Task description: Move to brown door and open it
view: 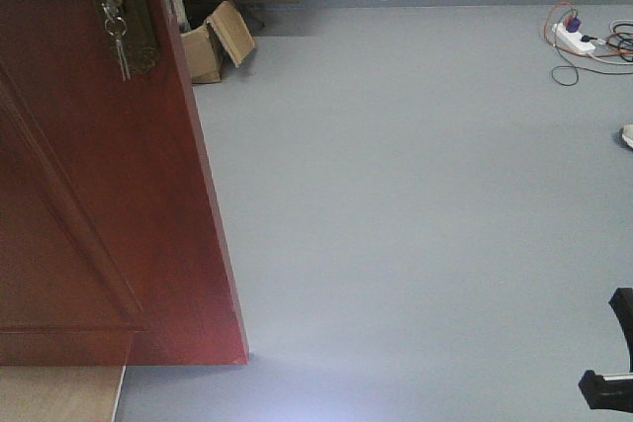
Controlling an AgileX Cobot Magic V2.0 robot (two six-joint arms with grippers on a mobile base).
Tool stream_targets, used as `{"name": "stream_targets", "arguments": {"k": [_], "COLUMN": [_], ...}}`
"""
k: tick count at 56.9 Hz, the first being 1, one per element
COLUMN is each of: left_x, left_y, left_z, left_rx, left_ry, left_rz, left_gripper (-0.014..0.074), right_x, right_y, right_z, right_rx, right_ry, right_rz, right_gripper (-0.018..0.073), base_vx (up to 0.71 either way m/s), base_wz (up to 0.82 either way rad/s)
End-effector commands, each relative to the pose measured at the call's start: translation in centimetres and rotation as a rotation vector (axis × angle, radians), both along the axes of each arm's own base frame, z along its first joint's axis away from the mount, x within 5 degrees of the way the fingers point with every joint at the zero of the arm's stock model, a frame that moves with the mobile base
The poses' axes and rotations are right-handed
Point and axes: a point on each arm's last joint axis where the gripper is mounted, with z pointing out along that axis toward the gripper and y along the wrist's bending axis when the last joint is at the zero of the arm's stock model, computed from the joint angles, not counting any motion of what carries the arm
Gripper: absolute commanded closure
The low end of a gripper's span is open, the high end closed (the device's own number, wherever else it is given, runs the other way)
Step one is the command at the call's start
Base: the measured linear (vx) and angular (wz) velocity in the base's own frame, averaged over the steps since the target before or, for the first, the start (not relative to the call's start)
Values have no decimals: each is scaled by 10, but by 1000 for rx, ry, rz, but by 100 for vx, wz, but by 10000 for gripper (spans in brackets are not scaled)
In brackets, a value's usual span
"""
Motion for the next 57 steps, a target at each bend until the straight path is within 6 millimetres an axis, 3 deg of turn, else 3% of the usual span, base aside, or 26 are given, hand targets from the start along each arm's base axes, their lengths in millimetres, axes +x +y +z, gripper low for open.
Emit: {"name": "stream_targets", "arguments": {"k": [1, 18, 33, 46, 57], "left_x": [-32, -89, -141, -190, -208], "left_y": [-10, -33, -37, -42, -44], "left_z": [15, -53, -139, -204, -257], "left_rx": [142, 448, 346, 529, 564], "left_ry": [-91, -122, -48, -98, -169], "left_rz": [106, 236, 205, 231, 252], "left_gripper": [603, 603, 603, 603, 603], "right_x": [1, 1, 1, 1, 1], "right_y": [-1, -1, -1, -1, -1], "right_z": [6, 6, 6, 6, 6], "right_rx": [-6, -6, -6, -6, -6], "right_ry": [-83, -83, -83, -83, -83], "right_rz": [-5, -5, -5, -5, -5], "right_gripper": [559, 559, 559, 559, 559], "base_vx": [0, 0, 0, 0, 0], "base_wz": [0, 0, 0, 0, 0]}}
